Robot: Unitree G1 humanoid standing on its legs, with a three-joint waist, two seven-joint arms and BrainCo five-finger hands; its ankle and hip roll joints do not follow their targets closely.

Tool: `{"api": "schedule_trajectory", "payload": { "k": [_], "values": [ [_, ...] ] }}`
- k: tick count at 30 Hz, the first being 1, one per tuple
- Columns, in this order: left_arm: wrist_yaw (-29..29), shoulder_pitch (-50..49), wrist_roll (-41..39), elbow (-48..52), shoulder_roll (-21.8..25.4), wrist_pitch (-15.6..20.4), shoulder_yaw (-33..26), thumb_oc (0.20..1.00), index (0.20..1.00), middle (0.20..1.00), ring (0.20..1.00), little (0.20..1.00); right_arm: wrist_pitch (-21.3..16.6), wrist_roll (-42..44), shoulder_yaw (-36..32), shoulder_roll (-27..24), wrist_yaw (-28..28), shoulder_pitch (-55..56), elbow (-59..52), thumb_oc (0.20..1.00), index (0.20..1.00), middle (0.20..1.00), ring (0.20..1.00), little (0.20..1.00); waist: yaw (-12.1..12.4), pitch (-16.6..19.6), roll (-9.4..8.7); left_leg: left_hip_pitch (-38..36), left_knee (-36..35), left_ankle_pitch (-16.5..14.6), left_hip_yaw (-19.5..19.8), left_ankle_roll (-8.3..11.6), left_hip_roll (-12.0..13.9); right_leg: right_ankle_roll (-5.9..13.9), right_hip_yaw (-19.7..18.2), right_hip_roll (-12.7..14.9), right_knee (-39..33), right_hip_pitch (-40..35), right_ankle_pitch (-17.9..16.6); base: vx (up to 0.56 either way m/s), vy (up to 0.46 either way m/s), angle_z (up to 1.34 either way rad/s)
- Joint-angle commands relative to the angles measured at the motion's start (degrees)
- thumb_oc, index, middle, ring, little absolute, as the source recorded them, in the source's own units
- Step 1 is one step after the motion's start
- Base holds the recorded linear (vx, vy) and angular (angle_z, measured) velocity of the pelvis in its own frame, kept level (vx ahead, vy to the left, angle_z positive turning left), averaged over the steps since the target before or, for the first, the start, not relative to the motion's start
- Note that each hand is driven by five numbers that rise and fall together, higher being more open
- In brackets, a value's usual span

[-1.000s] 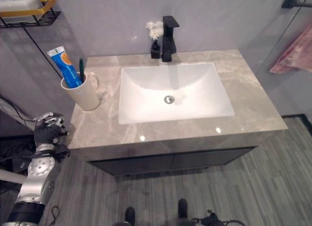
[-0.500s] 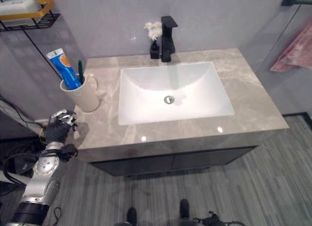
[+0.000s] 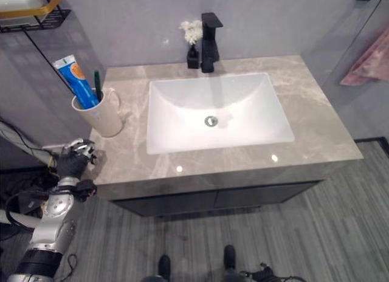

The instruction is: Put brush and paste in cup on sink, flatten towel.

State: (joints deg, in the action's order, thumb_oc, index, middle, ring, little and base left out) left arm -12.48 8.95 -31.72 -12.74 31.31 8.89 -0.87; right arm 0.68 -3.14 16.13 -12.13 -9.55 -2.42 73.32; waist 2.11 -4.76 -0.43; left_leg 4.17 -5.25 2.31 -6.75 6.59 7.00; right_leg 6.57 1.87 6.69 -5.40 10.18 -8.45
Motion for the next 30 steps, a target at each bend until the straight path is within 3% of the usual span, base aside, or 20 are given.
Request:
{"api": "schedule_trajectory", "payload": {
  "k": [1,30],
  "values": [
    [-0.67,6.88,-2.55,-0.82,3.27,2.03,0.36,0.2,0.2,0.2,0.2,0.2,0.07,2.62,0.32,0.26,-0.03,-0.65,0.78,1.0,1.0,1.0,1.0,1.0,-1.17,-4.08,-0.25,2.88,0.25,1.42,2.22,-1.15,-1.31,1.61,1.62,1.19,0.4,-4.33,1.8,0.0,0.0,0.0],
    [-5.35,25.69,-3.49,-17.42,8.19,1.86,8.02,0.2,0.2,0.2,0.2,0.2,-0.63,3.65,5.22,0.19,-1.42,-2.14,-2.91,1.0,1.0,1.0,1.0,1.0,-3.16,-4.68,-1.84,8.46,0.25,2.48,2.32,-1.05,-0.89,1.94,0.16,0.33,0.4,1.68,0.58,0.0,-0.001,-0.01]
  ]
}}
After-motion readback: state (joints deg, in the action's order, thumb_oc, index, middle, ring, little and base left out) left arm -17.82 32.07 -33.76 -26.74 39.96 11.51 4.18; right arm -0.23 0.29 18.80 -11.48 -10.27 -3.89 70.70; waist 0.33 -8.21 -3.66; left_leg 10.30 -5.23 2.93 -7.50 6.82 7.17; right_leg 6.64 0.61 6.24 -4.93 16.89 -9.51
